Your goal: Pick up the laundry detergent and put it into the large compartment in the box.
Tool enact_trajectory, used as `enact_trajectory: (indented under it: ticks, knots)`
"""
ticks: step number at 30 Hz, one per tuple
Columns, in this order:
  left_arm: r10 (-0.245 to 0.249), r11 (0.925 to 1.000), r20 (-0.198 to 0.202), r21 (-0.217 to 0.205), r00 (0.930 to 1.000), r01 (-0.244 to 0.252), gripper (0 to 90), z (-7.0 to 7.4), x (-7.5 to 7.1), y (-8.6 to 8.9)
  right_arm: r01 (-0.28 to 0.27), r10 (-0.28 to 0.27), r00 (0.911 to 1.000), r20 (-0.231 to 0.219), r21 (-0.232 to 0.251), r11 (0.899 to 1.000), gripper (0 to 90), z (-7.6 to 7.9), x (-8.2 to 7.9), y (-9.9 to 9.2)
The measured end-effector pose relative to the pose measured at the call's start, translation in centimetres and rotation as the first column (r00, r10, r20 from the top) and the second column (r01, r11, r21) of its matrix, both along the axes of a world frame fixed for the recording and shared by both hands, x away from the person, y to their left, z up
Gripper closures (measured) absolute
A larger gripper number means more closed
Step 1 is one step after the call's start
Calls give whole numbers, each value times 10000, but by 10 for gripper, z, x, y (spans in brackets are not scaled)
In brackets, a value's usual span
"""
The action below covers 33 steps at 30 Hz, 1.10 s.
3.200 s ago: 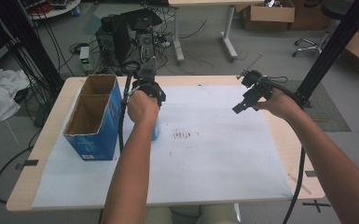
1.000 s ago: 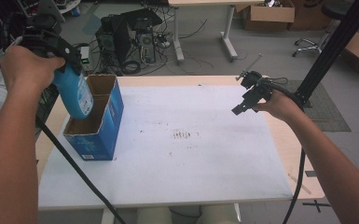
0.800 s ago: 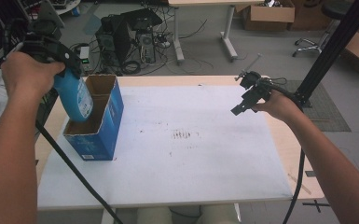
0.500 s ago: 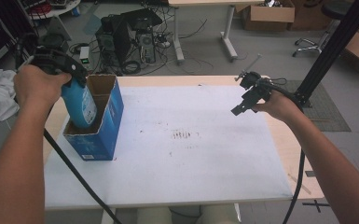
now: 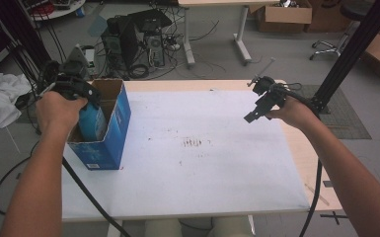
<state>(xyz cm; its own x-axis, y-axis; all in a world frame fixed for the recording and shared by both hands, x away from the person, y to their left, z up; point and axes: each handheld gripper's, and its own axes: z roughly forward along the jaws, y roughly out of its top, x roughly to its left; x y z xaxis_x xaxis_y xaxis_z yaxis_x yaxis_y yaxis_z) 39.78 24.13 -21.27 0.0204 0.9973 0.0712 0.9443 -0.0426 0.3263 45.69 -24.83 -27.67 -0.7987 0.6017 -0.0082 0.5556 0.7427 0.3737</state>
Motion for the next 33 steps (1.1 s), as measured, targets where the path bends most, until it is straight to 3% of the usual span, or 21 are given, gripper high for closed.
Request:
enact_trajectory:
  ticks: [10, 33]
  knots:
    - [83, 10000, -127, -49, 9999, -83, 380, -29, 1, 3, 48, -48, 10000, -12, -58, 10000, 169, -1, 1, -1]
    - [43, 9998, -669, -183, 9978, -55, 379, -69, 9, 4, 170, -170, 9997, -146, -50, 9998, 171, -8, 5, -3]
